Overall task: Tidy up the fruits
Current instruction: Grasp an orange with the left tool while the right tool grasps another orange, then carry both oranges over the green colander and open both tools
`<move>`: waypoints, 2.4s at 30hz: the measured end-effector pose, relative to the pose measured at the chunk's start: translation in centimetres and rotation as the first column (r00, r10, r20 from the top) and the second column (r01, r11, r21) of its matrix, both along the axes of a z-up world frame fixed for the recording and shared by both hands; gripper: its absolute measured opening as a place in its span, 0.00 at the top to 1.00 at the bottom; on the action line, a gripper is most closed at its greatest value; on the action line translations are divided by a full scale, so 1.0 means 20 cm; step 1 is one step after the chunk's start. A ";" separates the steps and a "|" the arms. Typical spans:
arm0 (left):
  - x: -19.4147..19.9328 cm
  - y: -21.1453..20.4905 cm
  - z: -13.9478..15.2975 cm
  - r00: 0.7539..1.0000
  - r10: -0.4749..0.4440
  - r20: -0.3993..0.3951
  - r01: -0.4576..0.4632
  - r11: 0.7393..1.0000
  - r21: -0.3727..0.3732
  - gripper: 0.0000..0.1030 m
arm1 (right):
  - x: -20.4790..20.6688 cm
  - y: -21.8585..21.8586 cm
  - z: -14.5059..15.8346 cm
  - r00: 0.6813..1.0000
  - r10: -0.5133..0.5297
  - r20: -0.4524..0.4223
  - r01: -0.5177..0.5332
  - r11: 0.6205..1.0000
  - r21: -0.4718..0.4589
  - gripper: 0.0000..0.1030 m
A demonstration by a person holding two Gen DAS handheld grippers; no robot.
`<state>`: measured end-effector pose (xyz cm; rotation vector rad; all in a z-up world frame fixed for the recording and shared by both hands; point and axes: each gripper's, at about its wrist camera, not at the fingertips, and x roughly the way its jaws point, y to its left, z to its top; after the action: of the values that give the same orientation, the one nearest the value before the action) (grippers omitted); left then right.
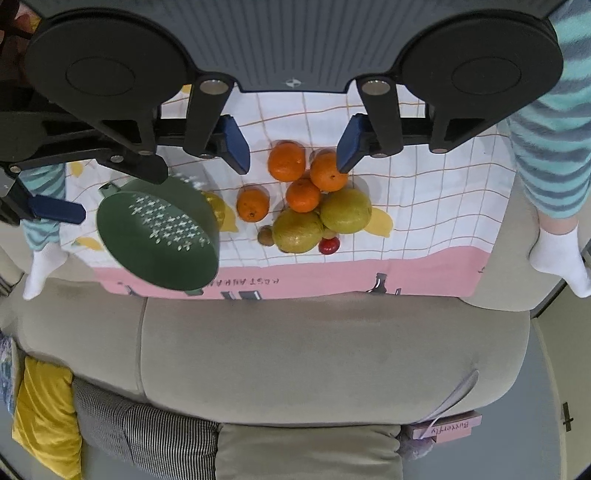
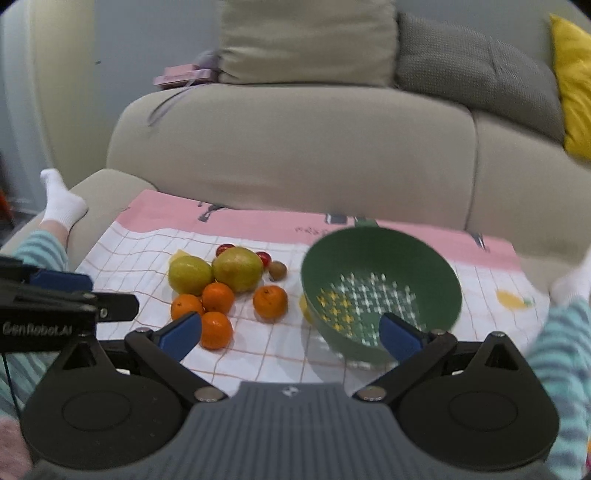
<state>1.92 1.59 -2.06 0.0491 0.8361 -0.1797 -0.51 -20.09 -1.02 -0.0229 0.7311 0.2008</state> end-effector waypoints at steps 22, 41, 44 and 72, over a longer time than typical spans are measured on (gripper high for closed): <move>0.36 0.16 -0.36 0.985 0.020 -0.170 -0.030 0.998 -0.055 0.58 | 0.33 0.31 -0.43 0.947 0.293 -0.135 -0.290 0.956 0.040 0.50; 0.59 0.24 -0.62 0.969 0.028 -0.246 -0.073 0.982 -0.173 0.45 | 0.56 0.42 -0.65 0.924 0.310 -0.224 -0.305 0.951 0.058 0.50; 0.60 0.24 -0.63 0.969 0.032 -0.243 -0.079 0.979 -0.188 0.45 | 0.56 0.43 -0.66 0.921 0.318 -0.224 -0.314 0.948 0.057 0.56; 0.48 0.23 -0.50 0.983 0.043 -0.180 -0.086 0.968 -0.235 0.50 | 0.46 0.34 -0.49 0.945 0.280 -0.168 -0.285 0.958 -0.008 0.61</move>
<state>11.46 6.13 -12.08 -0.2260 0.9836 -0.2258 8.68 -13.35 -10.86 -0.1439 0.8961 0.4699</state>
